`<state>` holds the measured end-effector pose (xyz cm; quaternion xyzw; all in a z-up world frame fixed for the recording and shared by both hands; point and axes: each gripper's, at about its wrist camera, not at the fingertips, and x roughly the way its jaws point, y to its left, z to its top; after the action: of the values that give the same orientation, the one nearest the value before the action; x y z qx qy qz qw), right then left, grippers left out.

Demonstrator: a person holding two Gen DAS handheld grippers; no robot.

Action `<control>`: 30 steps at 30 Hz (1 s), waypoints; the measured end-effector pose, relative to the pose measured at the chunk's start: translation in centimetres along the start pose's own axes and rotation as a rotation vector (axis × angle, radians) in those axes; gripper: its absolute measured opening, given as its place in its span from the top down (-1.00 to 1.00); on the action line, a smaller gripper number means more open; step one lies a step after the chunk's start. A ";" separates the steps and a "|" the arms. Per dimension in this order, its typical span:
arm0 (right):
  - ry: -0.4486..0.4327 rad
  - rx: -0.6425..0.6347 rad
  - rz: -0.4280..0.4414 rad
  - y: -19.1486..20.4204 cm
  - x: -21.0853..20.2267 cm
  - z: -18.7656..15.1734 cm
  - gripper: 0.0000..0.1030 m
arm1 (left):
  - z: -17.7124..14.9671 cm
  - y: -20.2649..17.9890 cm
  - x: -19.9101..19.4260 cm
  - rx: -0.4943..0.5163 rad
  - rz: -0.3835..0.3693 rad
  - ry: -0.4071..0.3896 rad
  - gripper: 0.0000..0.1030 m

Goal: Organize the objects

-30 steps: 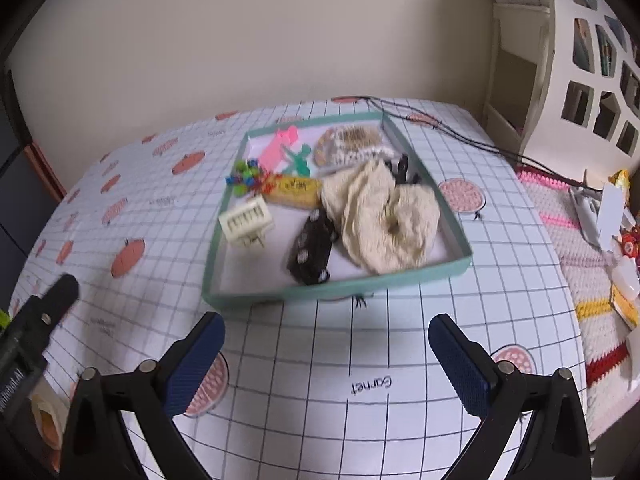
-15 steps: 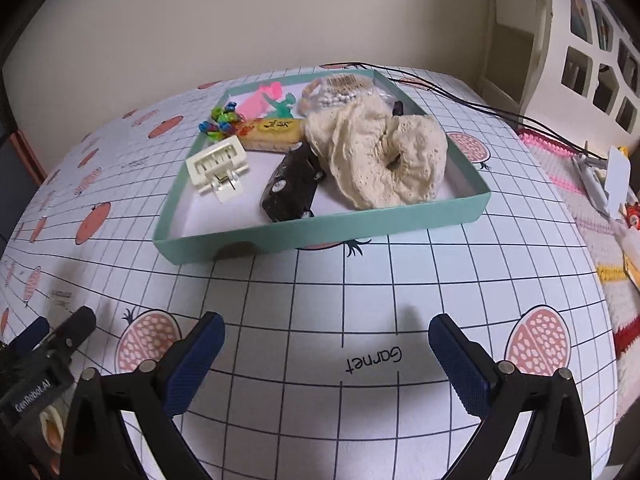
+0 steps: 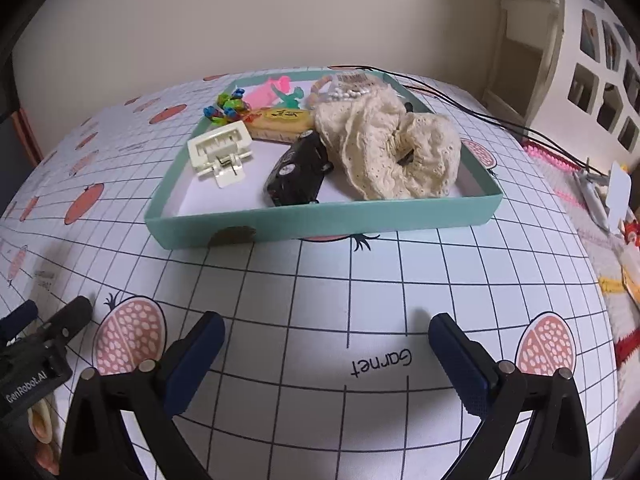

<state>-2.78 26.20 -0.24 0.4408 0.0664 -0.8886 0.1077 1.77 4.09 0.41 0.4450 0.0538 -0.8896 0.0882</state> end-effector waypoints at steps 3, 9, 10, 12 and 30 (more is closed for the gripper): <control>-0.003 0.008 -0.007 0.0 0.1 0.0 -1.00 | -0.1 0.1 0.1 -0.001 0.007 -0.011 -1.00; -0.003 0.016 -0.016 0.1 -0.2 0.0 -1.00 | -0.1 0.0 0.1 -0.004 0.011 -0.014 -1.00; -0.003 0.016 -0.017 0.1 -0.2 0.0 -1.00 | -0.1 0.0 0.1 -0.005 0.012 -0.015 -1.00; -0.003 0.016 -0.017 0.2 -0.2 0.0 -1.00 | -0.2 0.0 0.1 -0.005 0.012 -0.015 -1.00; -0.002 0.029 -0.026 0.1 -0.3 0.1 -1.00 | -0.2 0.1 0.0 -0.009 0.014 -0.019 -1.00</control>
<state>-2.65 26.11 0.02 0.4405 0.0592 -0.8913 0.0901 1.92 3.98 0.28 0.4365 0.0537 -0.8928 0.0971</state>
